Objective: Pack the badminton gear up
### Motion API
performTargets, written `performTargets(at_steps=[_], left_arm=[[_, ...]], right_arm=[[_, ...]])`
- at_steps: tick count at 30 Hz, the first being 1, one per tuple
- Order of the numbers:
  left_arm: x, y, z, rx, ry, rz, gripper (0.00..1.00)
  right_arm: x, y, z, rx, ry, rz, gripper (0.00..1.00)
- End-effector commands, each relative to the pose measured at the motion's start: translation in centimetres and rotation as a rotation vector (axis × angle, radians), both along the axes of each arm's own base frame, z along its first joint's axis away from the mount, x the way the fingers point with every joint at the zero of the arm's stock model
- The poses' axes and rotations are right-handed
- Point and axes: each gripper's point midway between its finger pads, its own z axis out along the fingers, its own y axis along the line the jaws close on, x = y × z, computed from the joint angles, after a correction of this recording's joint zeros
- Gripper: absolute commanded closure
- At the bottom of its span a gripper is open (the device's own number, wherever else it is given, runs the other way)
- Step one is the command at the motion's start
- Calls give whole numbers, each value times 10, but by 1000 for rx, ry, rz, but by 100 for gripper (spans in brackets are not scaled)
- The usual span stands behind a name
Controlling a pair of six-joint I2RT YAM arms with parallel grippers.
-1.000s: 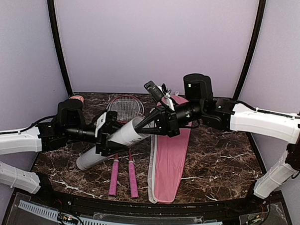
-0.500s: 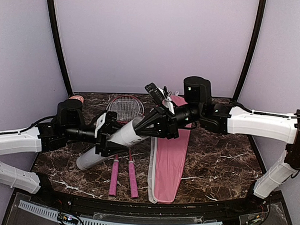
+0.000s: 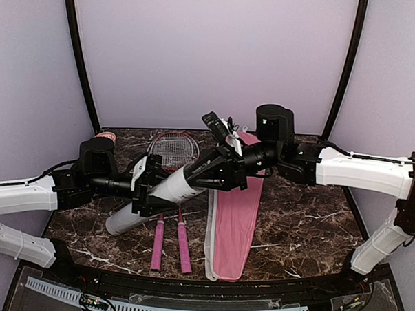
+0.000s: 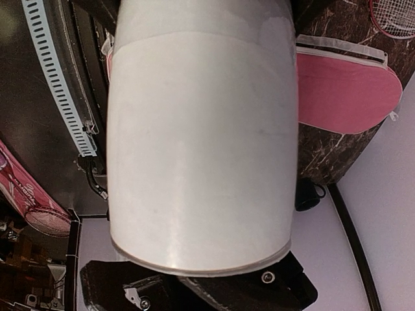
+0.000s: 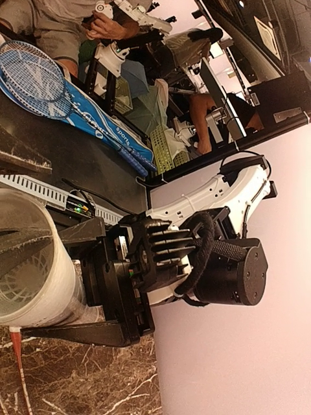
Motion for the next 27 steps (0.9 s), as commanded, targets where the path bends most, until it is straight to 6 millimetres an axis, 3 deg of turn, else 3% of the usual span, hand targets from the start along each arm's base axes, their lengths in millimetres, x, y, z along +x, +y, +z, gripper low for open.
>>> performTargets(at_steps=[1,6,19,23,27], left_arm=[[-26,-10,10,-66,67,-127,46],[-27,-11,11,-71,70,-135,46],[-29,-12,12,-78,70,-145,45],[-28,-11,10,-72,69,-138,45],[-27,-11,6,-59,71,-130,45]], right_arm=[[24,7,-80,-252,159,-147,71],[24,13,-106,-308,212,-121,76],[11,24,-134,-352,331,-24,81],[6,20,-131,-352,339,-6,82],[5,14,-107,-324,290,-17,81]])
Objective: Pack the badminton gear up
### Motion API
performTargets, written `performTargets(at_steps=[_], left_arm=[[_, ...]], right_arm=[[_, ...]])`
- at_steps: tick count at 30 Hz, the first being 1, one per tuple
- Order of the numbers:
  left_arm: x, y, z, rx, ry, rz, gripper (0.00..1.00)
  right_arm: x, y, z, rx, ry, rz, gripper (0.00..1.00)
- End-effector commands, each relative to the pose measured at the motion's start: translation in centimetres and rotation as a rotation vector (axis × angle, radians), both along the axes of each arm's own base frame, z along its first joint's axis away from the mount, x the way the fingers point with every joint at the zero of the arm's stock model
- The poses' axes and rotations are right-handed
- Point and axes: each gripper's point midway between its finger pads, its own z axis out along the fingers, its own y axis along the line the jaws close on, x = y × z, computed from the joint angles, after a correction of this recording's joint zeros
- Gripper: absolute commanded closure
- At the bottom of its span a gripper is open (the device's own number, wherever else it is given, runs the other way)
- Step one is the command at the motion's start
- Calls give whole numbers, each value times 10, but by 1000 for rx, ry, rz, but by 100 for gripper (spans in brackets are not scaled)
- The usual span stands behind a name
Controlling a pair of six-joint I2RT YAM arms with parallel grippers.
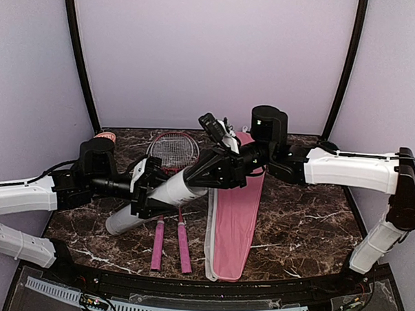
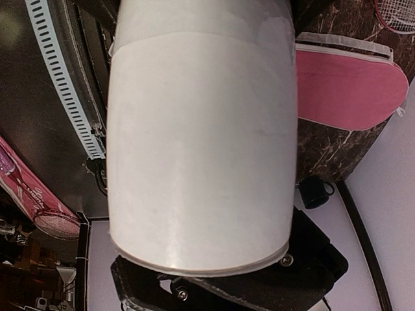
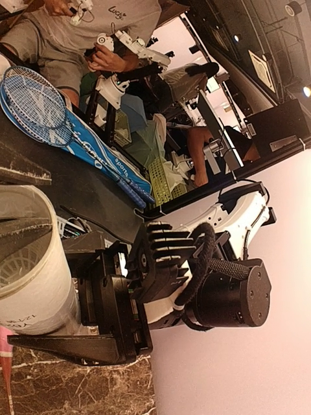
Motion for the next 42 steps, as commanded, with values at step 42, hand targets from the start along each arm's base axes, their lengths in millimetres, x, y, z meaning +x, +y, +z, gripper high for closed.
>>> performTargets(at_steps=[42], left_arm=[[-13,-19,-9,10,100,-75,45]], right_arm=[[57,-34,-7,-448,-275,-523,45]])
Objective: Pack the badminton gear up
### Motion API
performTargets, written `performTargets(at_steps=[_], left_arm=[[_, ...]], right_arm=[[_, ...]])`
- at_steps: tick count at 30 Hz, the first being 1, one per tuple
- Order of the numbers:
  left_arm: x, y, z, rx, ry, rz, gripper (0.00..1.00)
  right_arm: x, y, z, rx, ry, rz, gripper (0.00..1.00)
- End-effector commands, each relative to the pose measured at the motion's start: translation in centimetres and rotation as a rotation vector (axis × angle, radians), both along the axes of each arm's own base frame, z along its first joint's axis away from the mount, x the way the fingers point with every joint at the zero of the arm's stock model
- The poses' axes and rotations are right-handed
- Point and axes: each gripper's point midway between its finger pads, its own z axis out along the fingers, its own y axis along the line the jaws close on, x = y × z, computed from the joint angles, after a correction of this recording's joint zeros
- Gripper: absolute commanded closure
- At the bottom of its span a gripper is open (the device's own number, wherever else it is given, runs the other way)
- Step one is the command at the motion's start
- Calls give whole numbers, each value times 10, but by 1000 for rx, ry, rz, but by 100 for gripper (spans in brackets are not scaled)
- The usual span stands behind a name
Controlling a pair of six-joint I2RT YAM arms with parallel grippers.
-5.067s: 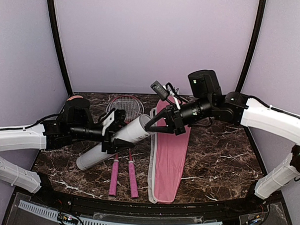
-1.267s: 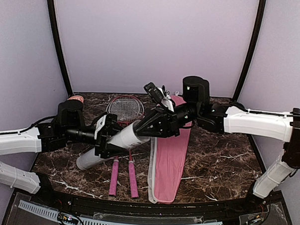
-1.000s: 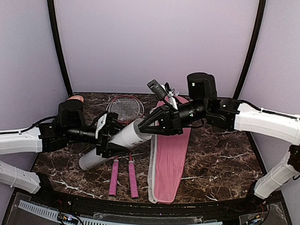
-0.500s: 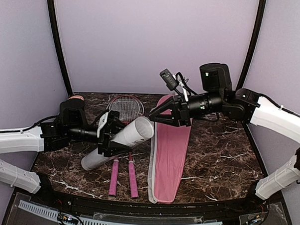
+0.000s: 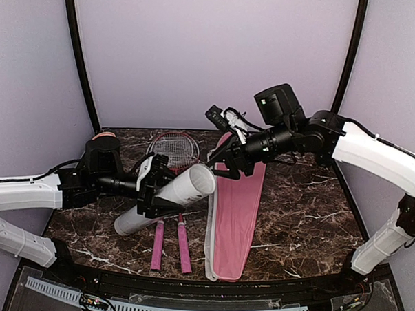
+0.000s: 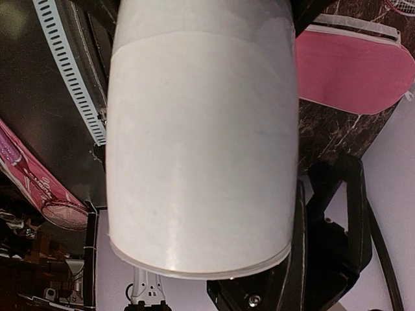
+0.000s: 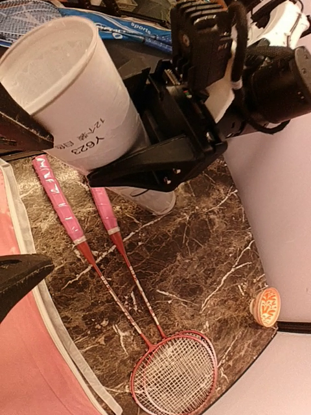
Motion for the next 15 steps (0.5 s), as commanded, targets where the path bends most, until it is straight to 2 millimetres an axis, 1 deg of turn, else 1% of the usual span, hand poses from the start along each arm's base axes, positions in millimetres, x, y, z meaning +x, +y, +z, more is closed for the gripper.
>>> performTargets(at_steps=[1,6,9,11,13,14,15], left_arm=[[-10,-2,-17,40,95,-39,45],[-10,-3,-17,39,97,-39,45],[-10,-2,-19,45,98,-39,45],[-10,-2,-21,50,100,-38,45],[-10,-2,-23,53,100,-36,45],[-10,-2,-22,52,100,-35,45],[-10,-2,-22,53,99,-34,45]], right_arm=[[-11,9,-9,-36,-14,47,45],[-10,14,-17,-48,-10,37,45],[0,5,-13,-54,-35,-20,45],[12,-10,-4,-36,-37,-76,44],[22,-30,14,9,-39,-114,42],[24,-38,23,34,-41,-126,40],[21,-43,32,65,-42,-119,38]])
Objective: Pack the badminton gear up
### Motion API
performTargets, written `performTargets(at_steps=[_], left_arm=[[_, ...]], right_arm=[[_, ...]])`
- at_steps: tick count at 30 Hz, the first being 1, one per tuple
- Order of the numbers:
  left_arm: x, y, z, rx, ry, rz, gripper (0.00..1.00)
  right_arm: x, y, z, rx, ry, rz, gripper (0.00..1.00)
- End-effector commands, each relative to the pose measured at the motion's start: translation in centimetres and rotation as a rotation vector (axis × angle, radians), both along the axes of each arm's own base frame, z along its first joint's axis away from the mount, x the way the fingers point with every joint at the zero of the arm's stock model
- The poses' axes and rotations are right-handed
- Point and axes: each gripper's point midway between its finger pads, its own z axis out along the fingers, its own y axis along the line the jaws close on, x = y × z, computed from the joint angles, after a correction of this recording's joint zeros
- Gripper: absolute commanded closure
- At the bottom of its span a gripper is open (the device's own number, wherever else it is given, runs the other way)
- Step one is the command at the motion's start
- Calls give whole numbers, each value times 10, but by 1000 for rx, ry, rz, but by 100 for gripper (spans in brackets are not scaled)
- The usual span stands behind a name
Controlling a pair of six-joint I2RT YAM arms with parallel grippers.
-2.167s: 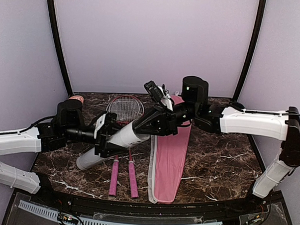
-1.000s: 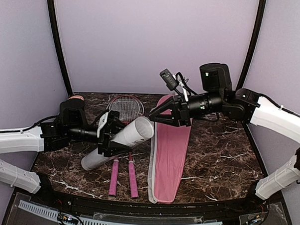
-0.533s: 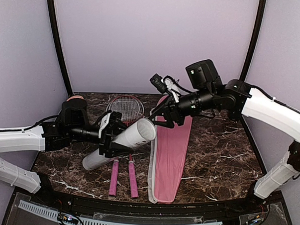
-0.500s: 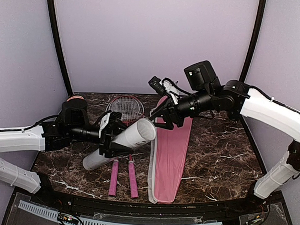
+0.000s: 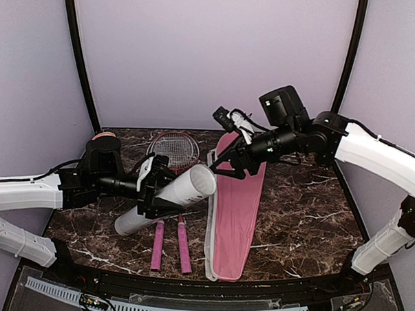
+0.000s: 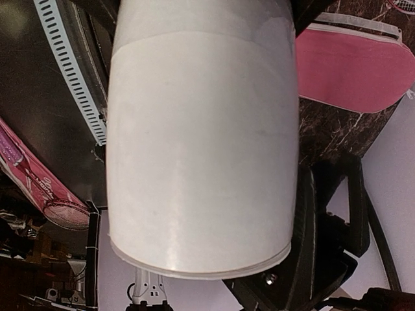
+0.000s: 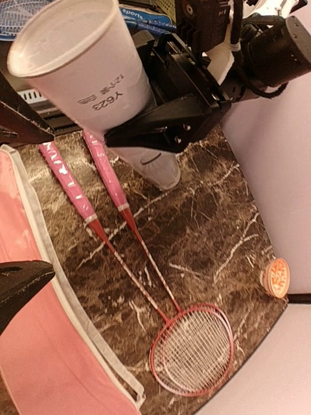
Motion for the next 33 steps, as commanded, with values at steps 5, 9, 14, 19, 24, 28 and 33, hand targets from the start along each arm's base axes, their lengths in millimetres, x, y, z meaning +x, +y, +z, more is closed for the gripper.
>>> performTargets(at_steps=[5,9,14,19,24,28,33], left_arm=[[-6,-1,-22,55,98,-21,45],[-6,-3,-21,57,102,-25,45],[-6,-3,-20,54,102,-26,45],[-7,-3,-20,53,102,-32,45],[-9,-4,-19,48,98,-39,45],[-9,-6,-18,46,92,-45,45],[-13,-6,-17,38,86,-65,45]], right_arm=[[-20,-33,79,229,-24,68,30],[-32,-23,74,203,-12,109,29],[-36,-6,62,148,-13,125,29],[-31,12,33,89,13,117,31],[-36,28,5,24,33,121,32],[-37,33,-10,-15,52,120,33],[-39,37,-34,-62,96,137,36]])
